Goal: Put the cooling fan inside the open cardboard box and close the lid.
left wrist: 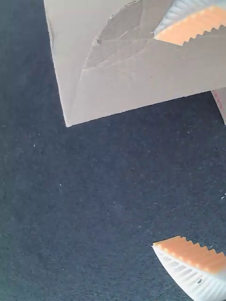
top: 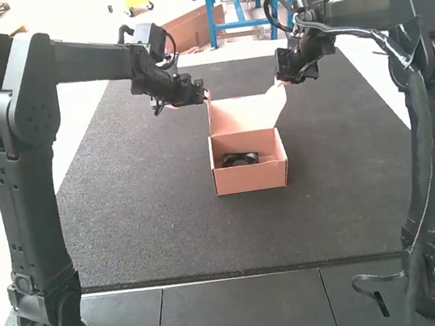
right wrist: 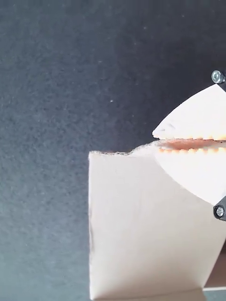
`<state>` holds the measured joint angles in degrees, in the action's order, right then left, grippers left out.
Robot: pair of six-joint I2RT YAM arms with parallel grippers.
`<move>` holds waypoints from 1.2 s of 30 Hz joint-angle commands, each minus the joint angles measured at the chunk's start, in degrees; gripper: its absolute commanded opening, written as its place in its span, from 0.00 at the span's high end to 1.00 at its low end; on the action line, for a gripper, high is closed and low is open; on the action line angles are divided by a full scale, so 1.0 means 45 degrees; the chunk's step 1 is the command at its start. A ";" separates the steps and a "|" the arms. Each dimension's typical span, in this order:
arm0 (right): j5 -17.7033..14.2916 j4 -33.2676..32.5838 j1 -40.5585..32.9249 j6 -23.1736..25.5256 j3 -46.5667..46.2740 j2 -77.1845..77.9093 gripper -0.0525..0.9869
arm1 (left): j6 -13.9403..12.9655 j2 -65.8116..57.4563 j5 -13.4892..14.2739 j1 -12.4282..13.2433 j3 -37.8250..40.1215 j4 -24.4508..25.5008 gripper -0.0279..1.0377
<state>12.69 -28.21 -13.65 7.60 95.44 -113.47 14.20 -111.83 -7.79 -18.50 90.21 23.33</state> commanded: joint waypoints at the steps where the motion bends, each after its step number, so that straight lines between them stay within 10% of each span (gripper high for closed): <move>1: -0.0085 -0.0060 -0.0053 -0.0301 0.0374 0.0255 0.89 | -0.0108 0.0008 -0.0202 -0.0107 0.0597 -0.0048 0.06; 36: 0.0130 -0.1837 -0.0834 -0.0535 -0.0681 0.2227 0.96 | -0.0088 0.1004 -0.0143 -0.0615 0.0616 0.0870 0.06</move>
<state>12.71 -36.29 -15.79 5.87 93.30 -106.63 14.22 -111.79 -7.77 -20.43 91.37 27.11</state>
